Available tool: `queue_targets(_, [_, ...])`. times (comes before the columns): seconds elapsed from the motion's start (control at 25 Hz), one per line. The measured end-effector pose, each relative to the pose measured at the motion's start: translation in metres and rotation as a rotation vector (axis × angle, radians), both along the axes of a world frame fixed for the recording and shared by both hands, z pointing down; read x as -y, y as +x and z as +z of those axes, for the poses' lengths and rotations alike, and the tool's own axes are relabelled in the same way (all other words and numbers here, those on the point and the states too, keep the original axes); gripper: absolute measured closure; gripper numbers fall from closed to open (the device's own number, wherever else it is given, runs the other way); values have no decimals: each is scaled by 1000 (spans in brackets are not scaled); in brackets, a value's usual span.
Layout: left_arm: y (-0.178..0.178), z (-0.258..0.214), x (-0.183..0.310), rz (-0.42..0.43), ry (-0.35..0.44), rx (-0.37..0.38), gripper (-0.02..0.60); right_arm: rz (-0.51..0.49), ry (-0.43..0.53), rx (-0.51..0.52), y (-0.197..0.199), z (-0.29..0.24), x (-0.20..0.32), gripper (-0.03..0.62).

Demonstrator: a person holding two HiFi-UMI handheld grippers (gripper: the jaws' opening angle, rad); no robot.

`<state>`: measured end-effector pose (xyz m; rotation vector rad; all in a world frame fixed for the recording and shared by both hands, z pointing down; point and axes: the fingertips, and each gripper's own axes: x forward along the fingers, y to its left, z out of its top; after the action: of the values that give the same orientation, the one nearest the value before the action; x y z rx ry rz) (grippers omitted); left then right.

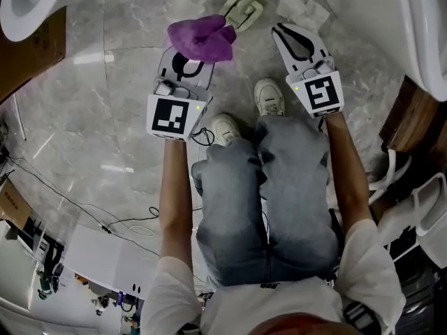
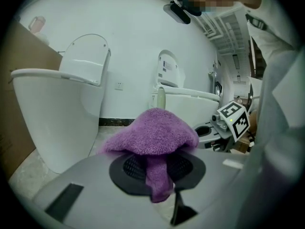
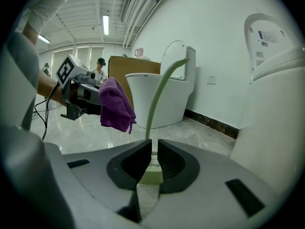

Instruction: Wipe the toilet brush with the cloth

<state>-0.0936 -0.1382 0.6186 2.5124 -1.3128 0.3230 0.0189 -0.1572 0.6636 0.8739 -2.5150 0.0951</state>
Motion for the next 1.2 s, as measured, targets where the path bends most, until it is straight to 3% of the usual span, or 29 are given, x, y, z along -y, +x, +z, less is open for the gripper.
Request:
queue_targets(0.36, [8,60,-7,50,24,30,505,-38,63,25,-20,53,5,537])
queue_targets(0.6, [16,85,5,73,33,28,494,-134,105,-64,-40,86,8,473])
queue_targets(0.84, [25,97,19,103,39,14,454,-160,132,-58,-53,105,18,439])
queue_targets(1.2, [47,118,42,154,28,0,403,-176,157,-68,-61,126,35,477])
